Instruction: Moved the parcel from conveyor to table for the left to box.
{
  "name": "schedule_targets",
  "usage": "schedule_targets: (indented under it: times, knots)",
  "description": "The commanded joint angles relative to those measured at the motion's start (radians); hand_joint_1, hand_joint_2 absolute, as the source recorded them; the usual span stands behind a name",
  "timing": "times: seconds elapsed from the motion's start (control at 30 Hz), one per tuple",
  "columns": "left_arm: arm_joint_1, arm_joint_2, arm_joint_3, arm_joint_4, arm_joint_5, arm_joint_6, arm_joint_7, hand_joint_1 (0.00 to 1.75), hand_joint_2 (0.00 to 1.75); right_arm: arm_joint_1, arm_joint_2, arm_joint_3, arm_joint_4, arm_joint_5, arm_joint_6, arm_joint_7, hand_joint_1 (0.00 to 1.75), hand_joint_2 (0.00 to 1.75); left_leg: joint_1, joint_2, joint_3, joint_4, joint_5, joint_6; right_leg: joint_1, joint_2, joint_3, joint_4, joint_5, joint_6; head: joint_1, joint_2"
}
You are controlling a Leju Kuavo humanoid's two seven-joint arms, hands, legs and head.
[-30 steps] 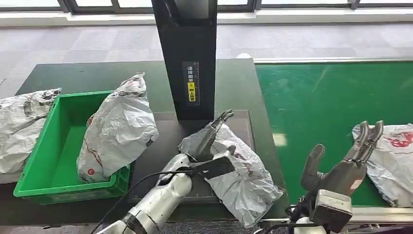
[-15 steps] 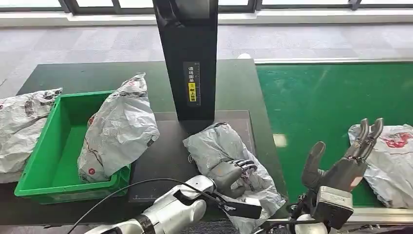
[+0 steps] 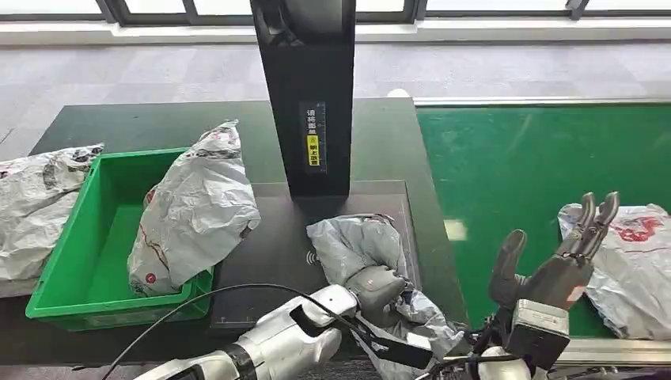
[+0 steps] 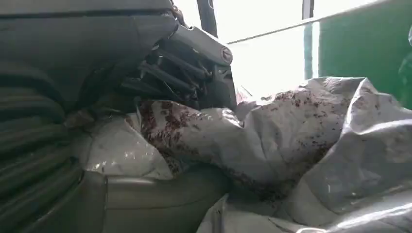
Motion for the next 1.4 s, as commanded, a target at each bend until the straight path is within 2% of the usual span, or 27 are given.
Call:
schedule_targets:
  times: [0.03, 0.1, 0.13, 0.17, 0.2, 0.23, 0.27, 0.33, 0.4, 0.43, 0.47, 0.53, 0.73, 0.8, 0.87, 0.97, 1.03, 1.17, 1.23, 1.3, 1.33, 1.4]
  knots:
    - [-0.016, 0.011, -0.008, 0.039, -0.093, 0.379, 0.109, 1.75, 1.75, 0.007, -0.026, 0.022, 0.041, 0.006, 0.016, 0.002, 0.00, 0.00, 0.001, 0.006, 0.000, -0.001, 0.000, 0.001, 0.002, -0.002, 0.000, -0.002, 0.001, -0.002, 0.000, 0.000]
    - [-0.035, 0.012, 0.061, 0.008, -0.179, 0.554, 0.166, 1.75, 1.75, 0.005, -0.018, 0.018, 0.044, 0.011, 0.025, 0.002, 0.00, 0.00, 0.000, 0.005, 0.000, -0.001, 0.000, 0.001, 0.001, -0.002, 0.000, -0.001, 0.001, -0.001, 0.000, 0.000]
    - [0.030, 0.059, 0.219, -0.218, -0.349, 0.554, 0.198, 1.75, 1.75, 0.002, -0.012, 0.014, 0.048, 0.014, 0.033, 0.002, 0.00, 0.00, 0.000, 0.007, -0.001, -0.001, 0.000, 0.001, 0.002, -0.002, -0.001, -0.001, 0.001, -0.002, 0.000, 0.000]
    - [0.111, 0.068, 0.388, -0.404, -0.497, 0.554, 0.159, 1.75, 1.75, -0.008, -0.008, 0.014, 0.060, 0.012, 0.035, 0.002, 0.00, 0.00, 0.000, 0.009, -0.001, -0.001, 0.001, 0.001, 0.002, -0.003, -0.002, -0.002, 0.002, -0.002, 0.000, 0.000]
    - [0.175, 0.041, 0.543, -0.503, -0.593, 0.554, 0.065, 1.75, 1.75, -0.021, -0.007, 0.015, 0.073, 0.008, 0.035, 0.002, 0.00, 0.00, 0.000, 0.006, -0.002, 0.000, 0.000, 0.001, 0.000, 0.000, -0.004, 0.000, 0.001, -0.001, 0.000, 0.000]
    - [0.215, 0.032, 0.612, -0.607, -0.630, 0.554, 0.023, 1.75, 1.75, -0.031, -0.007, 0.017, 0.083, 0.005, 0.032, 0.002, 0.00, 0.00, -0.001, 0.010, -0.003, 0.000, 0.000, 0.001, 0.000, -0.001, -0.005, 0.000, 0.001, -0.002, 0.000, 0.000]
    - [0.252, 0.025, 0.667, -0.693, -0.640, 0.554, -0.035, 1.75, 1.75, -0.043, -0.007, 0.018, 0.095, 0.002, 0.027, 0.002, 0.00, 0.00, 0.000, 0.007, -0.004, 0.000, 0.000, 0.002, 0.000, 0.000, -0.005, 0.001, 0.001, -0.001, 0.000, 0.000]
    - [0.281, 0.012, 0.714, -0.755, -0.656, 0.554, -0.079, 1.75, 1.75, -0.048, -0.010, 0.019, 0.100, -0.003, 0.023, 0.002, 0.00, 0.00, 0.000, 0.012, -0.003, 0.000, -0.001, 0.002, 0.000, 0.001, -0.005, 0.000, 0.001, -0.002, 0.000, 0.000]
    - [0.305, 0.011, 0.731, -0.843, -0.636, 0.554, -0.109, 1.75, 1.75, -0.043, -0.012, 0.017, 0.094, -0.005, 0.017, 0.002, 0.00, 0.00, 0.000, 0.009, -0.002, 0.000, -0.001, 0.001, -0.001, 0.004, -0.005, 0.001, 0.001, -0.001, 0.000, 0.000]
    - [0.310, 0.011, 0.737, -0.876, -0.628, 0.554, -0.124, 1.75, 1.75, -0.038, -0.015, 0.016, 0.089, -0.007, 0.013, 0.002, 0.00, 0.00, 0.000, 0.018, 0.000, -0.001, -0.002, 0.002, 0.000, 0.010, -0.005, -0.001, 0.001, -0.002, 0.000, 0.000]
    - [0.313, 0.011, 0.741, -0.888, -0.625, 0.554, -0.129, 1.75, 1.75, -0.035, -0.017, 0.017, 0.087, -0.008, 0.013, 0.002, 0.00, 0.00, 0.000, 0.021, 0.000, -0.001, -0.002, 0.001, 0.000, 0.013, -0.007, -0.001, 0.003, -0.003, 0.000, 0.000]
    - [0.315, 0.011, 0.744, -0.906, -0.619, 0.554, -0.135, 1.75, 1.75, -0.030, -0.019, 0.017, 0.083, -0.009, 0.012, 0.002, 0.00, 0.00, 0.000, 0.011, -0.003, -0.001, -0.002, 0.001, 0.000, 0.007, -0.007, 0.000, 0.001, -0.002, 0.000, 0.000]
    - [0.326, 0.011, 0.778, -1.006, -0.584, 0.554, -0.184, 1.75, 1.75, 0.003, -0.031, 0.023, 0.056, -0.015, -0.005, 0.002, 0.00, 0.00, 0.000, 0.013, -0.002, -0.001, -0.002, 0.001, 0.001, 0.006, -0.006, -0.001, 0.001, -0.002, 0.001, 0.000]
    - [0.330, 0.011, 0.809, -1.070, -0.599, 0.554, -0.170, 1.75, 1.75, 0.007, -0.027, 0.021, 0.050, -0.014, -0.005, 0.002, 0.00, 0.00, 0.000, 0.009, -0.004, -0.001, -0.001, 0.000, 0.000, 0.006, -0.007, 0.000, 0.001, -0.001, 0.001, 0.000]
    - [0.330, 0.011, 0.809, -1.070, -0.599, 0.554, -0.170, 1.75, 1.75, 0.007, -0.027, 0.021, 0.050, -0.014, -0.005, 0.002, 0.00, 0.00, 0.000, 0.015, -0.002, -0.001, -0.002, 0.001, 0.001, 0.005, -0.006, -0.001, 0.001, -0.003, 0.001, 0.000]
    - [0.327, 0.011, 0.832, -1.071, -0.586, 0.554, -0.187, 1.75, 1.75, 0.004, -0.026, 0.020, 0.052, -0.013, -0.004, 0.002, 0.00, 0.00, 0.000, 0.012, -0.003, -0.002, -0.001, 0.000, 0.000, 0.004, -0.006, -0.001, 0.001, -0.002, 0.001, 0.000]
    - [0.320, 0.011, 0.865, -1.068, -0.606, 0.554, -0.152, 1.75, 1.75, 0.003, -0.023, 0.018, 0.052, -0.011, -0.001, 0.002, 0.00, 0.00, 0.000, 0.010, -0.004, -0.001, -0.001, 0.000, 0.000, 0.004, -0.007, -0.001, 0.001, -0.002, 0.001, 0.000]
    - [0.274, 0.011, 1.000, -0.990, -0.575, 0.554, -0.178, 1.75, 1.75, 0.004, -0.018, 0.006, 0.046, -0.006, 0.014, 0.002, 0.00, 0.00, 0.000, 0.013, -0.003, -0.002, -0.001, 0.001, 0.001, 0.004, -0.007, -0.001, 0.001, -0.002, 0.001, 0.000]
    - [0.239, 0.011, 1.121, -0.921, -0.579, 0.554, -0.158, 1.75, 1.75, 0.006, -0.014, 0.001, 0.041, -0.004, 0.029, 0.002, 0.00, 0.00, 0.000, 0.009, -0.004, -0.001, -0.001, 0.000, 0.000, 0.004, -0.007, 0.000, 0.001, -0.002, 0.001, 0.000]
    - [0.203, 0.011, 1.248, -0.860, -0.559, 0.554, -0.209, 1.75, 1.75, 0.007, -0.012, 0.000, 0.039, -0.002, 0.034, 0.002, 0.00, 0.00, 0.000, 0.012, -0.002, -0.002, 0.000, 0.000, 0.001, 0.003, -0.006, -0.001, 0.001, -0.003, 0.001, 0.000]
    - [0.181, 0.011, 1.338, -0.819, -0.551, 0.554, -0.225, 1.75, 1.75, 0.006, -0.008, -0.002, 0.038, 0.001, 0.039, 0.002, 0.00, 0.00, 0.000, 0.010, -0.003, -0.001, 0.000, 0.000, 0.000, 0.004, -0.007, 0.000, 0.001, -0.002, 0.001, 0.000]
    - [0.135, 0.011, 1.501, -0.700, -0.428, 0.554, -0.359, 1.75, 1.75, 0.005, -0.001, -0.009, 0.033, 0.009, 0.047, 0.002, 0.00, 0.00, 0.000, 0.012, -0.003, -0.002, 0.000, 0.000, 0.000, 0.006, -0.007, 0.000, 0.001, -0.002, 0.000, 0.000]
